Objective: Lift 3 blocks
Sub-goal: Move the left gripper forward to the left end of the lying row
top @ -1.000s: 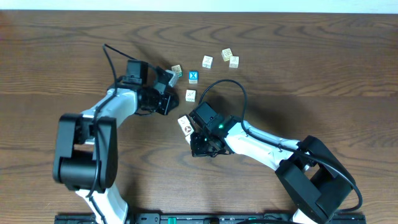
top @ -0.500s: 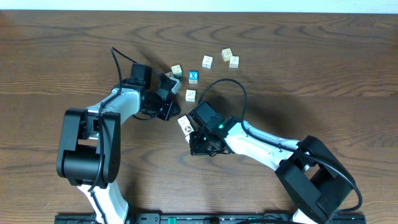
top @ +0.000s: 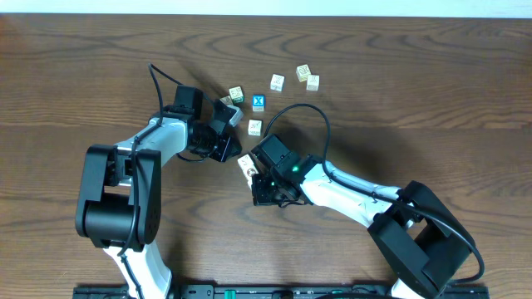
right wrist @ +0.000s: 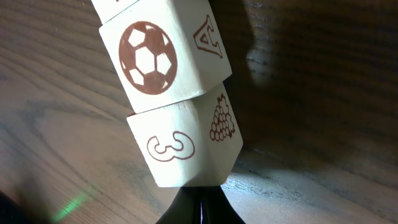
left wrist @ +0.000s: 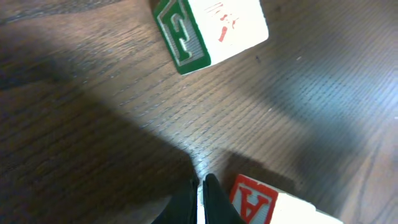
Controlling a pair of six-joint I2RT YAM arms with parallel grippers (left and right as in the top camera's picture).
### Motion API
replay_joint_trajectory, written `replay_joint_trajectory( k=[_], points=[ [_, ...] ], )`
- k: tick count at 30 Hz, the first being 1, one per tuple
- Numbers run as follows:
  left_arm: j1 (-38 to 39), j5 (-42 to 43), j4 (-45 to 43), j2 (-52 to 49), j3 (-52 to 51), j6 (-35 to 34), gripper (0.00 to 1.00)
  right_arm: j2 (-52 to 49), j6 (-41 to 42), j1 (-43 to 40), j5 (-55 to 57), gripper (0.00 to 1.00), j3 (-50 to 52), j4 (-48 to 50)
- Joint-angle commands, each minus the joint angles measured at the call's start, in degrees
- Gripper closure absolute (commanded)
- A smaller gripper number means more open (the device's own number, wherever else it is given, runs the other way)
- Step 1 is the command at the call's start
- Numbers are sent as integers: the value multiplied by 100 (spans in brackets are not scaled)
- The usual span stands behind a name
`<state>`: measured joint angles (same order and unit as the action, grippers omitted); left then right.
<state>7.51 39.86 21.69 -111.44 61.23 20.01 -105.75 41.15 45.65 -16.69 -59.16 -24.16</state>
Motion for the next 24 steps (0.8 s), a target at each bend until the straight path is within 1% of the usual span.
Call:
replay_joint_trajectory(
  k=[1,15,24],
  points=[
    [-2,177,37,-33,136,140,93,-79,61,-66,101,99,35,15],
    [326,168,122,-33,136,267,93,-79,57,-164,101,99,35,15],
    [330,168,229,-33,136,269,93,-79,57,-240,164,99,35,17]
  ],
)
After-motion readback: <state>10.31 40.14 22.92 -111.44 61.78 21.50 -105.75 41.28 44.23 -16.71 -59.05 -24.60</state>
